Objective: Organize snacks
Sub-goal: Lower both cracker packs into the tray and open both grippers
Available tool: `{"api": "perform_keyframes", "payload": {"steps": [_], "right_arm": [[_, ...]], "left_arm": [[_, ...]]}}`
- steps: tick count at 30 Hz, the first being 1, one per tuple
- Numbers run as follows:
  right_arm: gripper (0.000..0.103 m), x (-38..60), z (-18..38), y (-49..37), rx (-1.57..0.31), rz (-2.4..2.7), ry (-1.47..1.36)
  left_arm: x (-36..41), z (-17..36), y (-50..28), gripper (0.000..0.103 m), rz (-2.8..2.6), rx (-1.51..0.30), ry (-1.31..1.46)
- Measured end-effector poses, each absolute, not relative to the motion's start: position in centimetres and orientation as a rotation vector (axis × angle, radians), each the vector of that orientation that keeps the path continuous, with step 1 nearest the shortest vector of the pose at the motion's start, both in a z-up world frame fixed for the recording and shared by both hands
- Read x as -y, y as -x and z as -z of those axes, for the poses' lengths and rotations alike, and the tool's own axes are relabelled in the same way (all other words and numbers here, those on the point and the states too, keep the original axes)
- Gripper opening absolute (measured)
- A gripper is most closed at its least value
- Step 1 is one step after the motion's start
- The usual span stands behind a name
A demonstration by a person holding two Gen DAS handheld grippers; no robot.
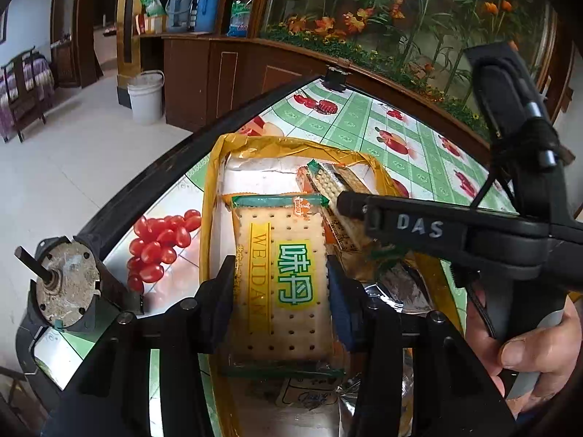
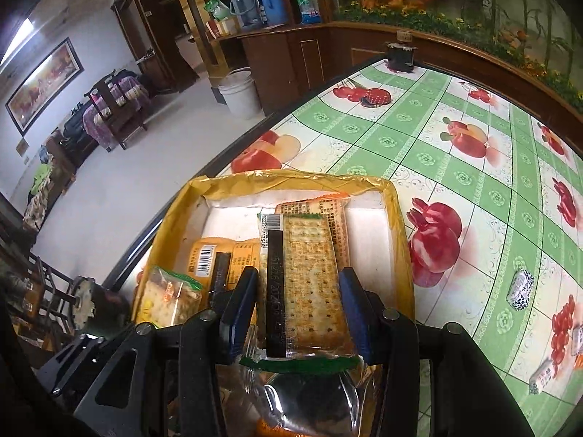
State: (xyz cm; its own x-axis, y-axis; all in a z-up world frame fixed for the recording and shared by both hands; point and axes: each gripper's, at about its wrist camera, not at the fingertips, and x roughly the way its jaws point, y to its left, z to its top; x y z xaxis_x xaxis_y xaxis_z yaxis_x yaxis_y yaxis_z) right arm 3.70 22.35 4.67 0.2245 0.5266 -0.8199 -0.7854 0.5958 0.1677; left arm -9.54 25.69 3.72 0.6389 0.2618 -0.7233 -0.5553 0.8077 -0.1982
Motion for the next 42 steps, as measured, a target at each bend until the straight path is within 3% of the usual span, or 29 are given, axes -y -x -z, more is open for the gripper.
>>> {"api": "perform_keyframes", "payload": {"steps": [27, 30, 35, 42], "right_arm": [[0.050, -21.3, -4.4, -2.8, -0.998, -0.949, 0.299], [0.051, -21.1, -4.7, -2.6, -0.992, -0.954, 0.293], [0.052, -20.6, -5.3, -2.4, -0.986, -0.958, 0.283], [0.054, -18.8, -6.3, -2.3, -0.979, -0.971, 0.239]], "left_arm": [[-23.5, -4.6, 9.3, 0.046, -0.581, -0.718, 0.239], [-23.3, -4.7, 9.4, 0.049, -0.587, -0.712, 0.230], [-23.0, -5.0, 9.7, 0.069, -0.598, -0.697, 0.223], [-22.3, -5.4, 9.9, 0.070, -0.598, -0.689, 0.205]]}}
